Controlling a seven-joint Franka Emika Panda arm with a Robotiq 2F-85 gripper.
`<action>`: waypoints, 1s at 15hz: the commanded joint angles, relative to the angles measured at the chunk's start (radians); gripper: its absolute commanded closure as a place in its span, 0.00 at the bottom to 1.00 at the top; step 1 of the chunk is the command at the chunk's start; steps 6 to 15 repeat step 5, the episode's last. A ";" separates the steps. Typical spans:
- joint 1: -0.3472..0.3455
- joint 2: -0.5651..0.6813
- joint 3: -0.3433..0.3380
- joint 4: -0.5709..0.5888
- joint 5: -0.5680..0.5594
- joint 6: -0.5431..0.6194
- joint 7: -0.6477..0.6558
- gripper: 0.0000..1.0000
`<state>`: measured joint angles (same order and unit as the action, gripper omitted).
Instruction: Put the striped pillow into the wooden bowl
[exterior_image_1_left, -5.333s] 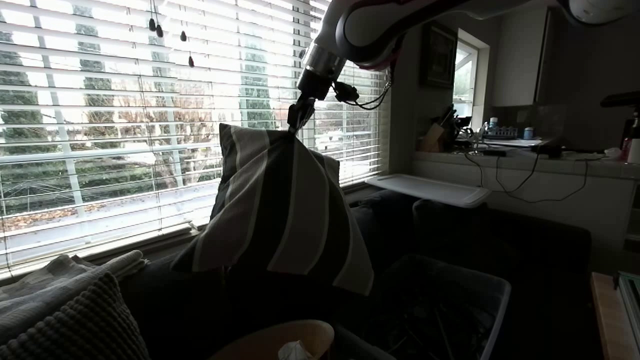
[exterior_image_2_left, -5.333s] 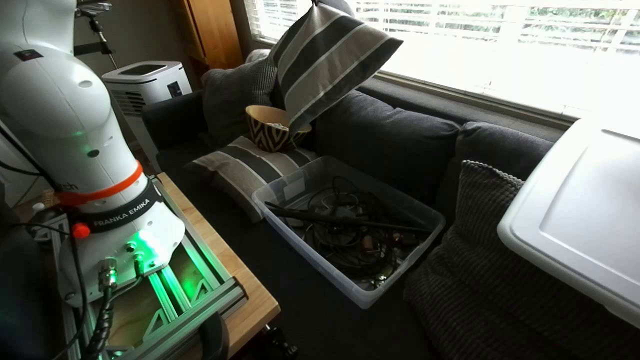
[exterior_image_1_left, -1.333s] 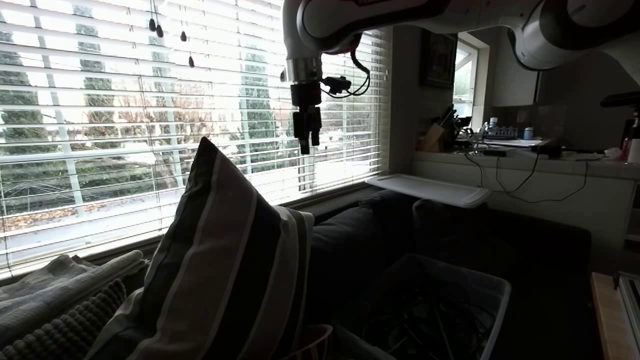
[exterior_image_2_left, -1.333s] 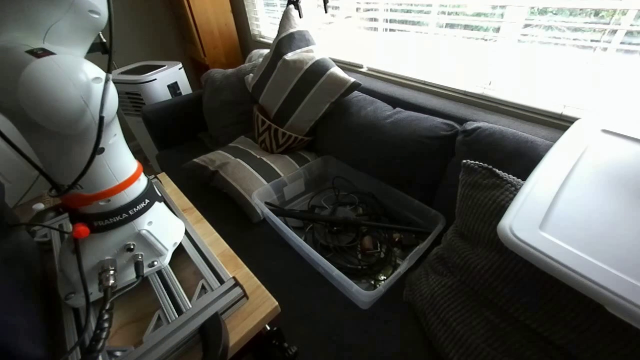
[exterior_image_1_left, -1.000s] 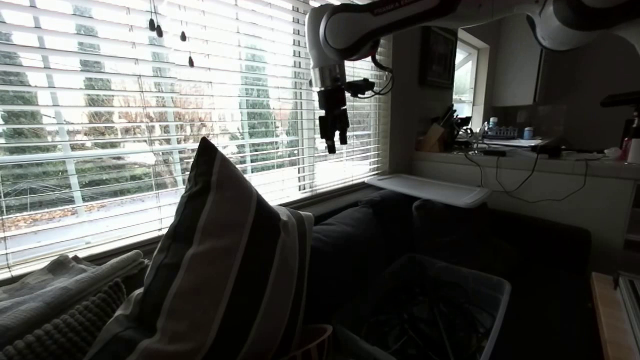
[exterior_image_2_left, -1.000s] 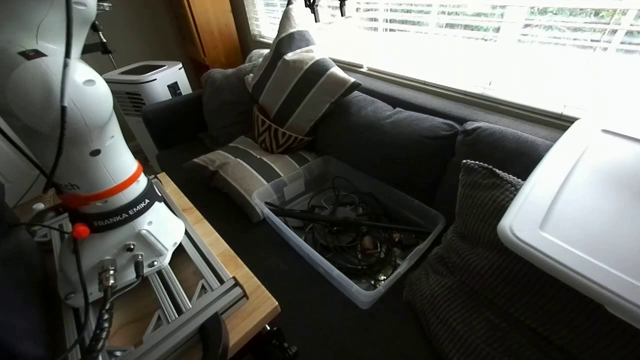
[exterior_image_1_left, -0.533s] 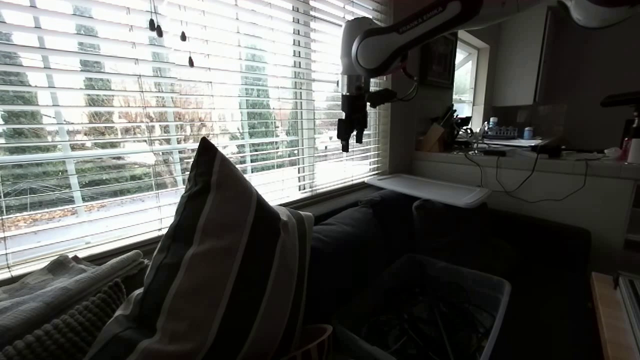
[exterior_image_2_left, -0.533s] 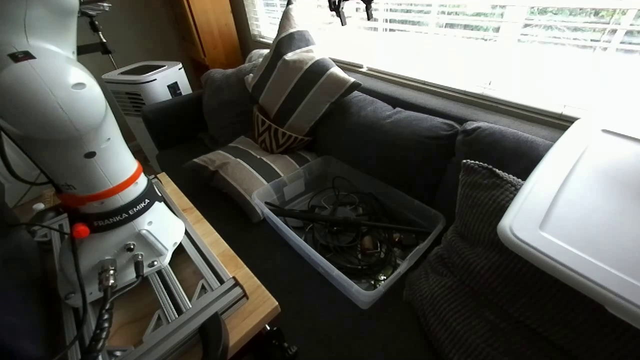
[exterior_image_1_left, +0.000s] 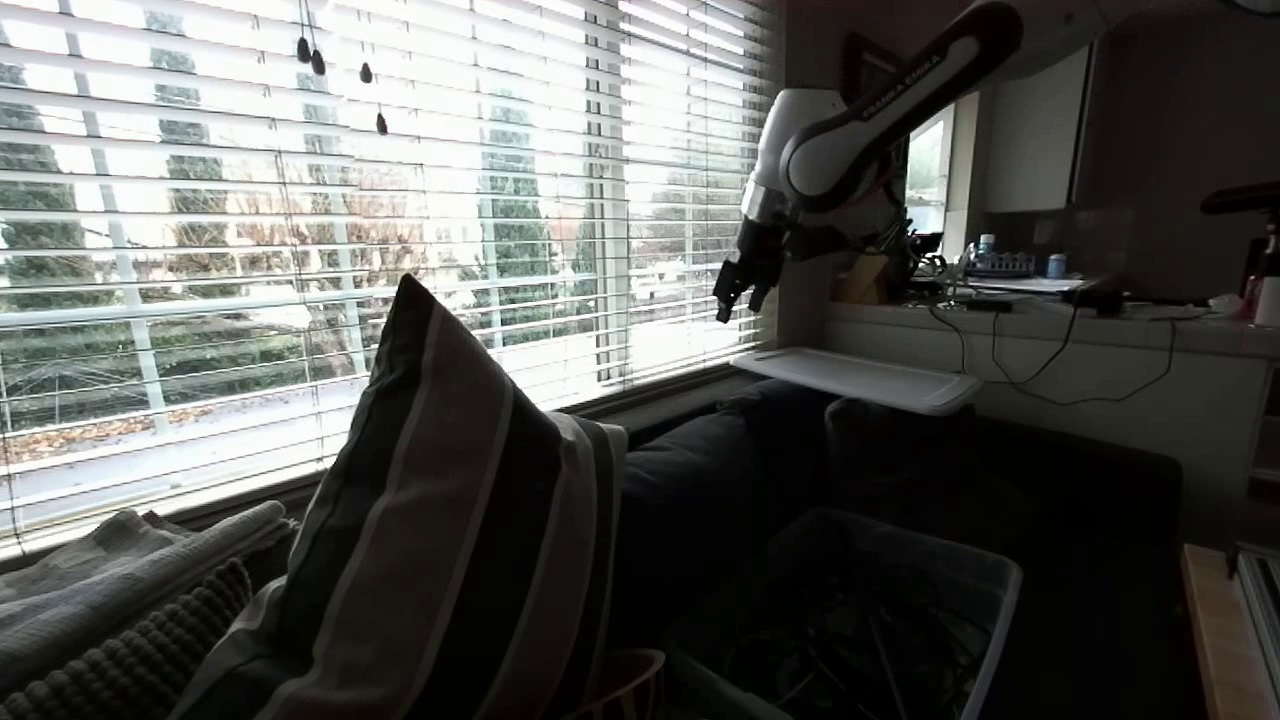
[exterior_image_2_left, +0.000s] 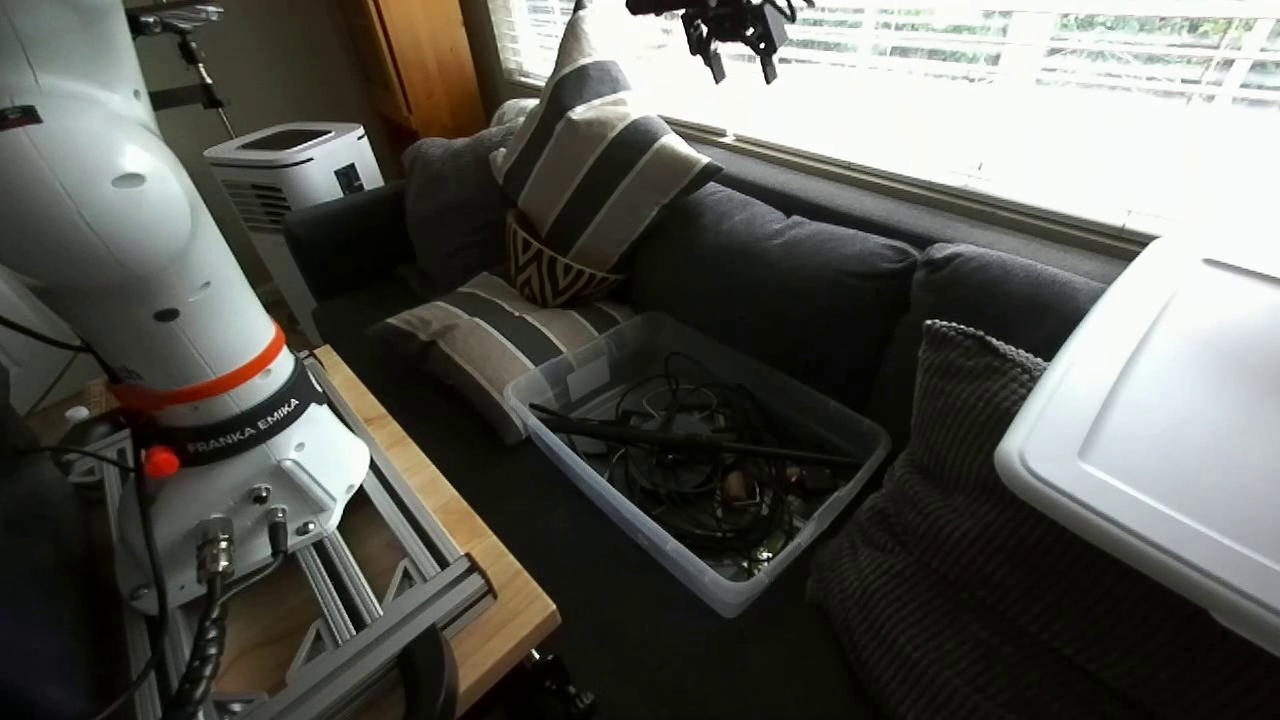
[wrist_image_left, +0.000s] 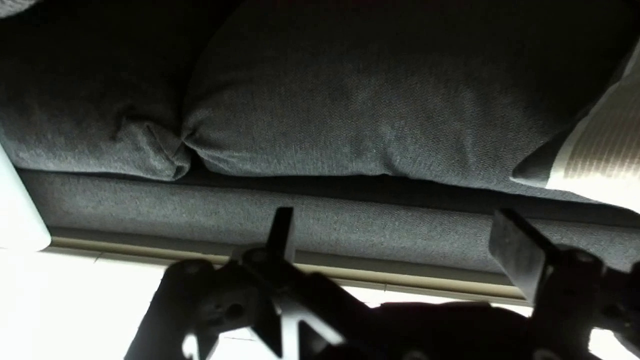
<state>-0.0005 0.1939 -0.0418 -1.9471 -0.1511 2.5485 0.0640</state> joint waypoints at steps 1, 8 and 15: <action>-0.010 -0.015 -0.003 -0.045 0.020 0.037 -0.004 0.00; -0.017 -0.047 -0.004 -0.103 0.034 0.065 0.005 0.00; -0.017 -0.047 -0.004 -0.103 0.034 0.065 0.005 0.00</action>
